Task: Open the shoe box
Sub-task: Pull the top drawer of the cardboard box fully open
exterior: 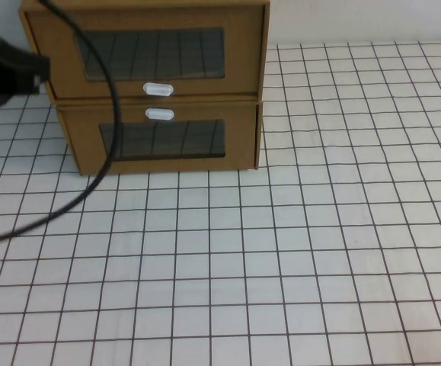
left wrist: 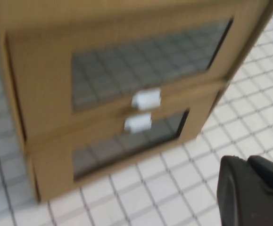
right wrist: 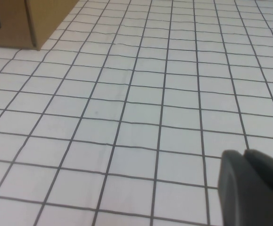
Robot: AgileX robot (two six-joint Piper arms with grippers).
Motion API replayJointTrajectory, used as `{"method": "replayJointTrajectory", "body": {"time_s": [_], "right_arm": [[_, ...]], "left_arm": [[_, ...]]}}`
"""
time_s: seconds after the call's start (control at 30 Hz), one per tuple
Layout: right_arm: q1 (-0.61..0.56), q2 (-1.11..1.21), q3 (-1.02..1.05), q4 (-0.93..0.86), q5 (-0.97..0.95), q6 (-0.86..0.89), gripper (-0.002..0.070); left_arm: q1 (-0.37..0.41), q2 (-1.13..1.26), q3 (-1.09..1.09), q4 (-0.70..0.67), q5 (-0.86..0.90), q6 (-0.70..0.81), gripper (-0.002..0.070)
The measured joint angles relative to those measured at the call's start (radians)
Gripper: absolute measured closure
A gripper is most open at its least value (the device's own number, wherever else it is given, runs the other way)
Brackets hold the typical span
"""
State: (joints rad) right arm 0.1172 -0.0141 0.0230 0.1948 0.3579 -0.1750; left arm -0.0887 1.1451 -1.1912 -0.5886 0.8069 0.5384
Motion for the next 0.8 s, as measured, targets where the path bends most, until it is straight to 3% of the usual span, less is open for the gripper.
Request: {"method": "replayJointTrajectory", "body": {"time_s": [0.43,0.8], "right_arm": [[0.000,0.000,0.000,0.000,0.000,0.000,0.0690],[0.000,0.000,0.000,0.000,0.000,0.000,0.0689]], "left_arm": [[0.000,0.531,-0.684,-0.118,0.194,0.081,0.0677],[0.000,0.825,-0.987,-0.161,0.310,0.040,0.0677]]}}
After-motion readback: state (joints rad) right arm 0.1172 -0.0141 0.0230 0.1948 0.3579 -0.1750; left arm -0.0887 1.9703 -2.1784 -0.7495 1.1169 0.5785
